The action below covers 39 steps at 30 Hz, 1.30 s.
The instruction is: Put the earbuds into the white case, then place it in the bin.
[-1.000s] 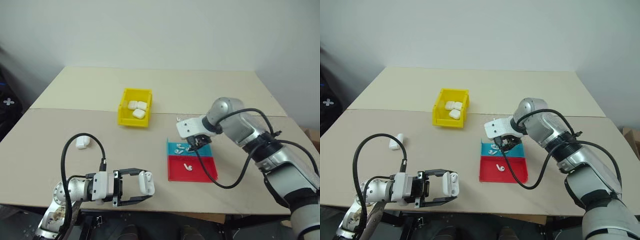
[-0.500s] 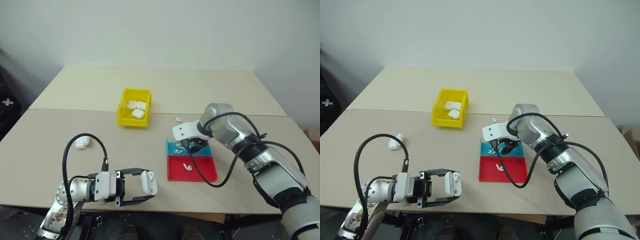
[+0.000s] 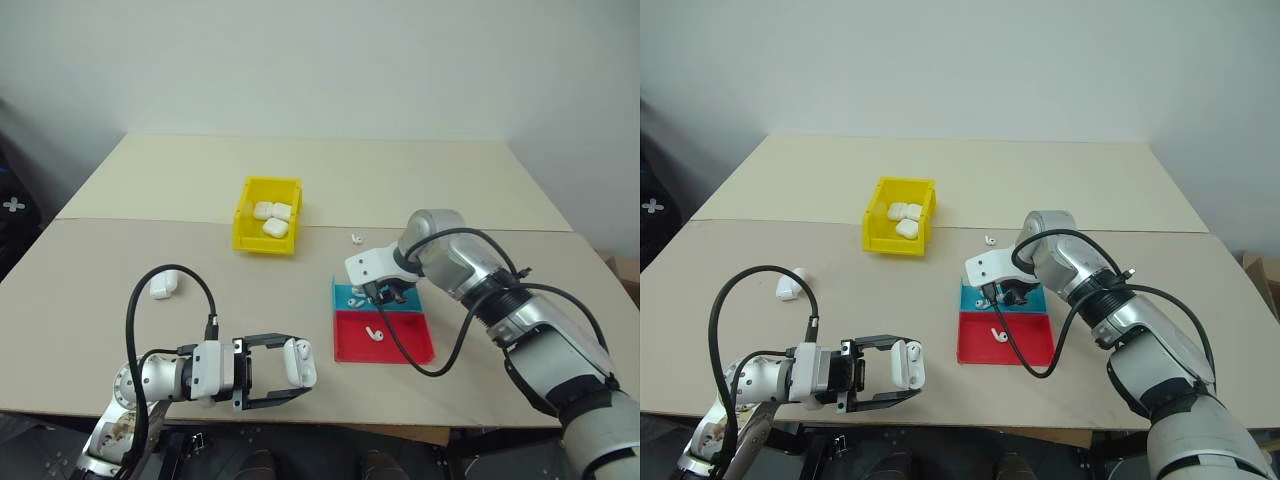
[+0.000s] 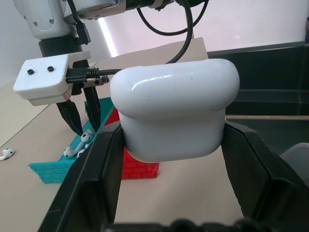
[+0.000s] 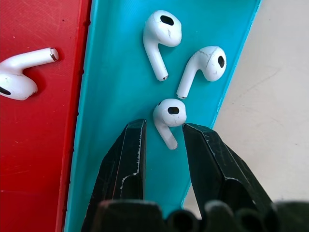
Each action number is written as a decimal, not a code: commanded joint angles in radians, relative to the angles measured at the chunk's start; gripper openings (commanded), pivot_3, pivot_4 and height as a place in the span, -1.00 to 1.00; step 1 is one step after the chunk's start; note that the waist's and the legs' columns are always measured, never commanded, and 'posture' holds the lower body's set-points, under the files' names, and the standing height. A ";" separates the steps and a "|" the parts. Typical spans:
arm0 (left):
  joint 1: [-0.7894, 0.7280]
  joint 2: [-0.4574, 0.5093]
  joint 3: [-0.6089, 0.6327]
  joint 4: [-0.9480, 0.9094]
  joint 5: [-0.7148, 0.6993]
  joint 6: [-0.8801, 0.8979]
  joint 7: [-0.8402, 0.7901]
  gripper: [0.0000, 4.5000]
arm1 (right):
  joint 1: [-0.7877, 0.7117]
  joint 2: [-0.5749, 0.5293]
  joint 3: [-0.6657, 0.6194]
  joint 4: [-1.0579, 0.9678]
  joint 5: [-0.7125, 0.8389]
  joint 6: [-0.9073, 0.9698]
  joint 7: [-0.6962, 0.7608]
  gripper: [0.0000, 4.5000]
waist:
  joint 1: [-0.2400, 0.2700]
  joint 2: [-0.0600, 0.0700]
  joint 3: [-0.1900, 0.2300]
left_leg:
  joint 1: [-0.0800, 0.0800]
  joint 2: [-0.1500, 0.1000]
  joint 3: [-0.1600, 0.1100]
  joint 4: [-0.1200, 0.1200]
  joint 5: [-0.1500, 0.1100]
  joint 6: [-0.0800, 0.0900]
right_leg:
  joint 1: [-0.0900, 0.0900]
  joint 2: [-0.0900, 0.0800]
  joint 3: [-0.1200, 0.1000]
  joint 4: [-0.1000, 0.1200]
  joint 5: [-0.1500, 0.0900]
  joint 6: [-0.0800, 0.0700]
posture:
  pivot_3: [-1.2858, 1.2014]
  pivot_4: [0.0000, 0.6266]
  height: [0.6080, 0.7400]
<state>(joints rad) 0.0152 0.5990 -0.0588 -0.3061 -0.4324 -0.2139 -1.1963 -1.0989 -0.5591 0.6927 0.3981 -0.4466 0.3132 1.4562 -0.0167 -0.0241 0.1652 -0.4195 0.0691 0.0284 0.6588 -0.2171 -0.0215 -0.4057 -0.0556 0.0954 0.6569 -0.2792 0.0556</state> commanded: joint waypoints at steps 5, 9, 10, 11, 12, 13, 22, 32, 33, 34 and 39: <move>-0.001 0.003 0.005 -0.025 -0.007 -0.022 0.004 0.23 | 0.001 0.002 -0.038 -0.036 0.004 -0.066 -0.035 -0.30 | -0.001 0.000 0.000 | 0.000 0.000 0.000 0.000 0.000 0.000 | 0.000 0.000 0.000 0.000 0.000 0.000 | 0.03 -0.52 1.00; -0.006 0.001 0.004 -0.018 -0.002 -0.026 0.006 0.23 | -0.001 0.006 -0.039 -0.019 0.006 -0.109 -0.055 -0.30 | 0.000 0.000 0.000 | 0.000 0.000 0.000 0.000 0.000 0.000 | 0.000 0.000 0.000 0.000 0.000 0.000 | 0.03 -0.52 1.00; -0.004 0.002 0.005 -0.019 0.000 -0.027 0.006 0.23 | 0.001 0.001 -0.037 -0.015 0.005 -0.139 -0.063 -0.30 | 0.000 0.000 0.000 | 0.000 0.000 0.000 0.000 0.000 0.000 | 0.000 0.000 0.000 0.000 0.000 0.000 | 0.03 -0.52 1.00; -0.003 0.003 0.005 -0.019 0.001 -0.027 0.006 0.23 | 0.002 -0.002 -0.036 -0.012 0.004 -0.160 -0.067 -0.30 | 0.000 0.000 0.000 | 0.000 0.000 0.000 0.000 0.000 0.000 | 0.000 0.000 0.000 0.000 0.000 0.000 | 0.03 -0.52 1.00; -0.001 0.004 0.006 -0.020 0.002 -0.027 0.007 0.23 | 0.004 -0.008 -0.036 -0.010 0.009 -0.191 -0.065 -0.30 | 0.000 0.000 0.000 | 0.000 0.000 0.000 0.000 0.000 0.000 | 0.000 0.000 0.000 0.000 0.000 0.000 | 0.03 -0.52 1.00; -0.001 0.004 0.006 -0.020 0.002 -0.027 0.008 0.23 | 0.005 -0.012 -0.036 -0.008 0.013 -0.212 -0.062 -0.30 | 0.000 0.000 0.000 | 0.000 0.000 0.000 0.000 0.000 0.000 | 0.000 0.000 0.000 0.000 0.000 0.000 | 0.03 -0.52 1.00; 0.003 0.008 0.010 -0.024 0.008 -0.029 0.014 0.23 | -0.002 -0.010 -0.039 0.032 0.008 -0.263 -0.063 -0.30 | -0.001 0.000 0.000 | 0.000 0.000 0.000 0.000 0.000 0.000 | 0.000 0.000 0.000 0.000 0.000 0.000 | 0.03 -0.52 1.00; 0.006 0.008 0.011 -0.026 0.013 -0.031 0.018 0.23 | 0.000 -0.014 -0.038 0.053 -0.012 -0.319 -0.068 -0.30 | -0.001 0.000 0.000 | 0.001 0.000 0.000 0.000 0.000 0.000 | 0.001 0.000 0.000 0.000 0.000 0.000 | 0.03 -0.52 1.00; 0.006 0.008 0.011 -0.026 0.013 -0.031 0.018 0.23 | 0.000 -0.014 -0.038 0.056 -0.015 -0.322 -0.069 -0.30 | -0.001 0.000 0.000 | 0.001 0.000 0.000 0.000 0.000 0.000 | 0.001 0.000 0.000 0.000 0.000 0.000 | 0.03 -0.52 1.00; 0.005 0.008 0.011 -0.026 0.014 -0.030 0.019 0.23 | 0.001 -0.012 -0.042 0.058 -0.012 -0.322 -0.067 -0.30 | -0.001 0.000 0.000 | 0.001 0.000 0.000 0.000 0.000 0.000 | 0.001 0.000 0.000 0.000 0.000 0.000 | 0.03 -0.52 1.00; 0.005 0.008 0.012 -0.025 0.016 -0.031 0.020 0.23 | 0.001 -0.008 -0.048 0.058 -0.008 -0.320 -0.061 -0.30 | 0.000 0.000 0.000 | 0.001 0.000 0.000 0.000 0.000 0.000 | 0.001 0.000 0.000 0.000 0.000 0.000 | 0.03 -0.52 1.00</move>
<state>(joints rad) 0.0183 0.6008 -0.0584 -0.3060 -0.4116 -0.2172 -1.1849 -1.0857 -0.5632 0.6682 0.4590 -0.4501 0.0066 1.3929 -0.0171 -0.0240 0.1652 -0.4182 0.0692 0.0284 0.6589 -0.2170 -0.0214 -0.4045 -0.0556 0.0955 0.6572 -0.2792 0.0555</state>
